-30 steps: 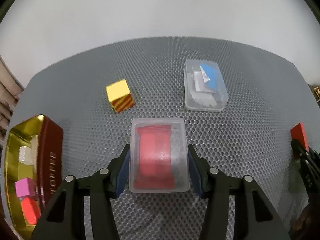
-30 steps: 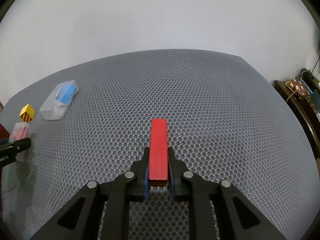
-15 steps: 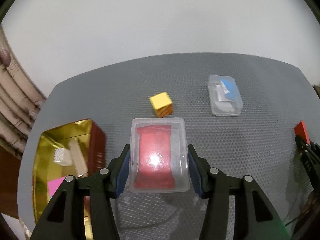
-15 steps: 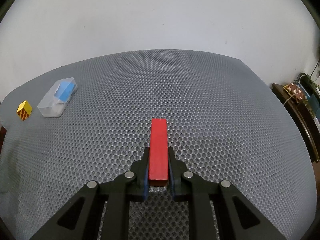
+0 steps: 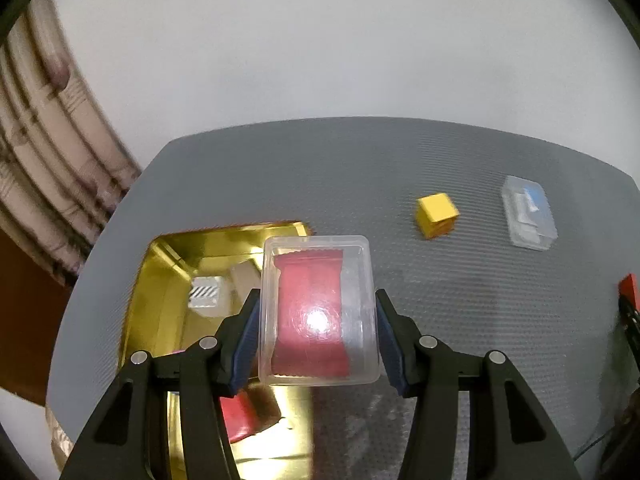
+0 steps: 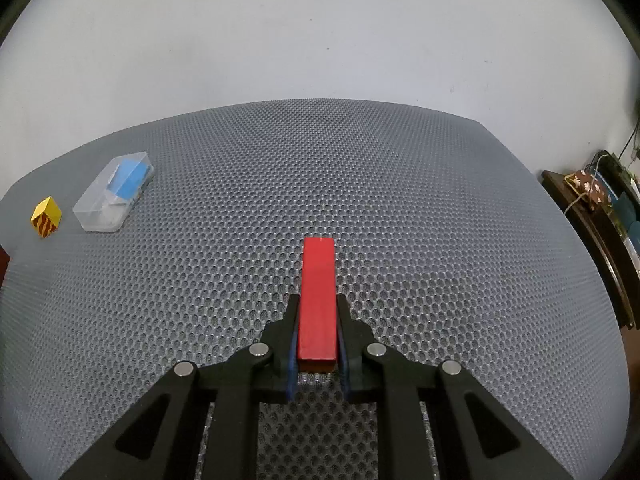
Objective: Organize rigid objects
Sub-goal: 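Carry the clear case with red contents over the gold tray with the left gripper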
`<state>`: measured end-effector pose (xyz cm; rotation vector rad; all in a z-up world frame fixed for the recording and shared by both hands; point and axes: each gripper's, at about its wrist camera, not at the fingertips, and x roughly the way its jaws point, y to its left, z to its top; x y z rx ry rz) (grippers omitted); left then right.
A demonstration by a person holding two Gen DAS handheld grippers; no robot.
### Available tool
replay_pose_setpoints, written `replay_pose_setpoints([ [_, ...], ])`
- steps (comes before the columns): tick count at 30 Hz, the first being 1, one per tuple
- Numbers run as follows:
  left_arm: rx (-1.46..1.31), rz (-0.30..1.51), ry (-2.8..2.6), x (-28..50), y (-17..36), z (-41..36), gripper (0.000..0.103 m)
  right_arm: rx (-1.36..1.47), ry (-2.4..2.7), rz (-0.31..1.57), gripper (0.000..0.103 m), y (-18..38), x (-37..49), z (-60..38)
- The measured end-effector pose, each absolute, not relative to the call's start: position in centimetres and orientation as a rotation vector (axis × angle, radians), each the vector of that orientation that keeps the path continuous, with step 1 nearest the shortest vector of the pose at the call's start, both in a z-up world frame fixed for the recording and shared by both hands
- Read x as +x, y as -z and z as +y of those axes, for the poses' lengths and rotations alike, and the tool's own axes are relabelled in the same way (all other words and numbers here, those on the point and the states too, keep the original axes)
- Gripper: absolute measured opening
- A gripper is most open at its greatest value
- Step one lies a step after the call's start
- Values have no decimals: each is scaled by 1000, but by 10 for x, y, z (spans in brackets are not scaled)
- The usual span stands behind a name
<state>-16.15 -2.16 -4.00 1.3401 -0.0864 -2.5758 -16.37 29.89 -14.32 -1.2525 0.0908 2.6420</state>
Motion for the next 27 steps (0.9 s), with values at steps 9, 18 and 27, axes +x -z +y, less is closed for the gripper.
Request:
replay_pose_setpoints([
  [9, 1334, -12, 2496, -158, 50, -67, 49, -1253, -2641, 86, 15, 142, -165, 301],
  [18, 1361, 55, 2422, -159, 66, -99, 49, -1252, -2640, 84, 15, 141, -165, 303],
  [27, 1371, 58, 2391, -164, 73, -109, 49, -1252, -2639, 82, 15, 141, -165, 304],
])
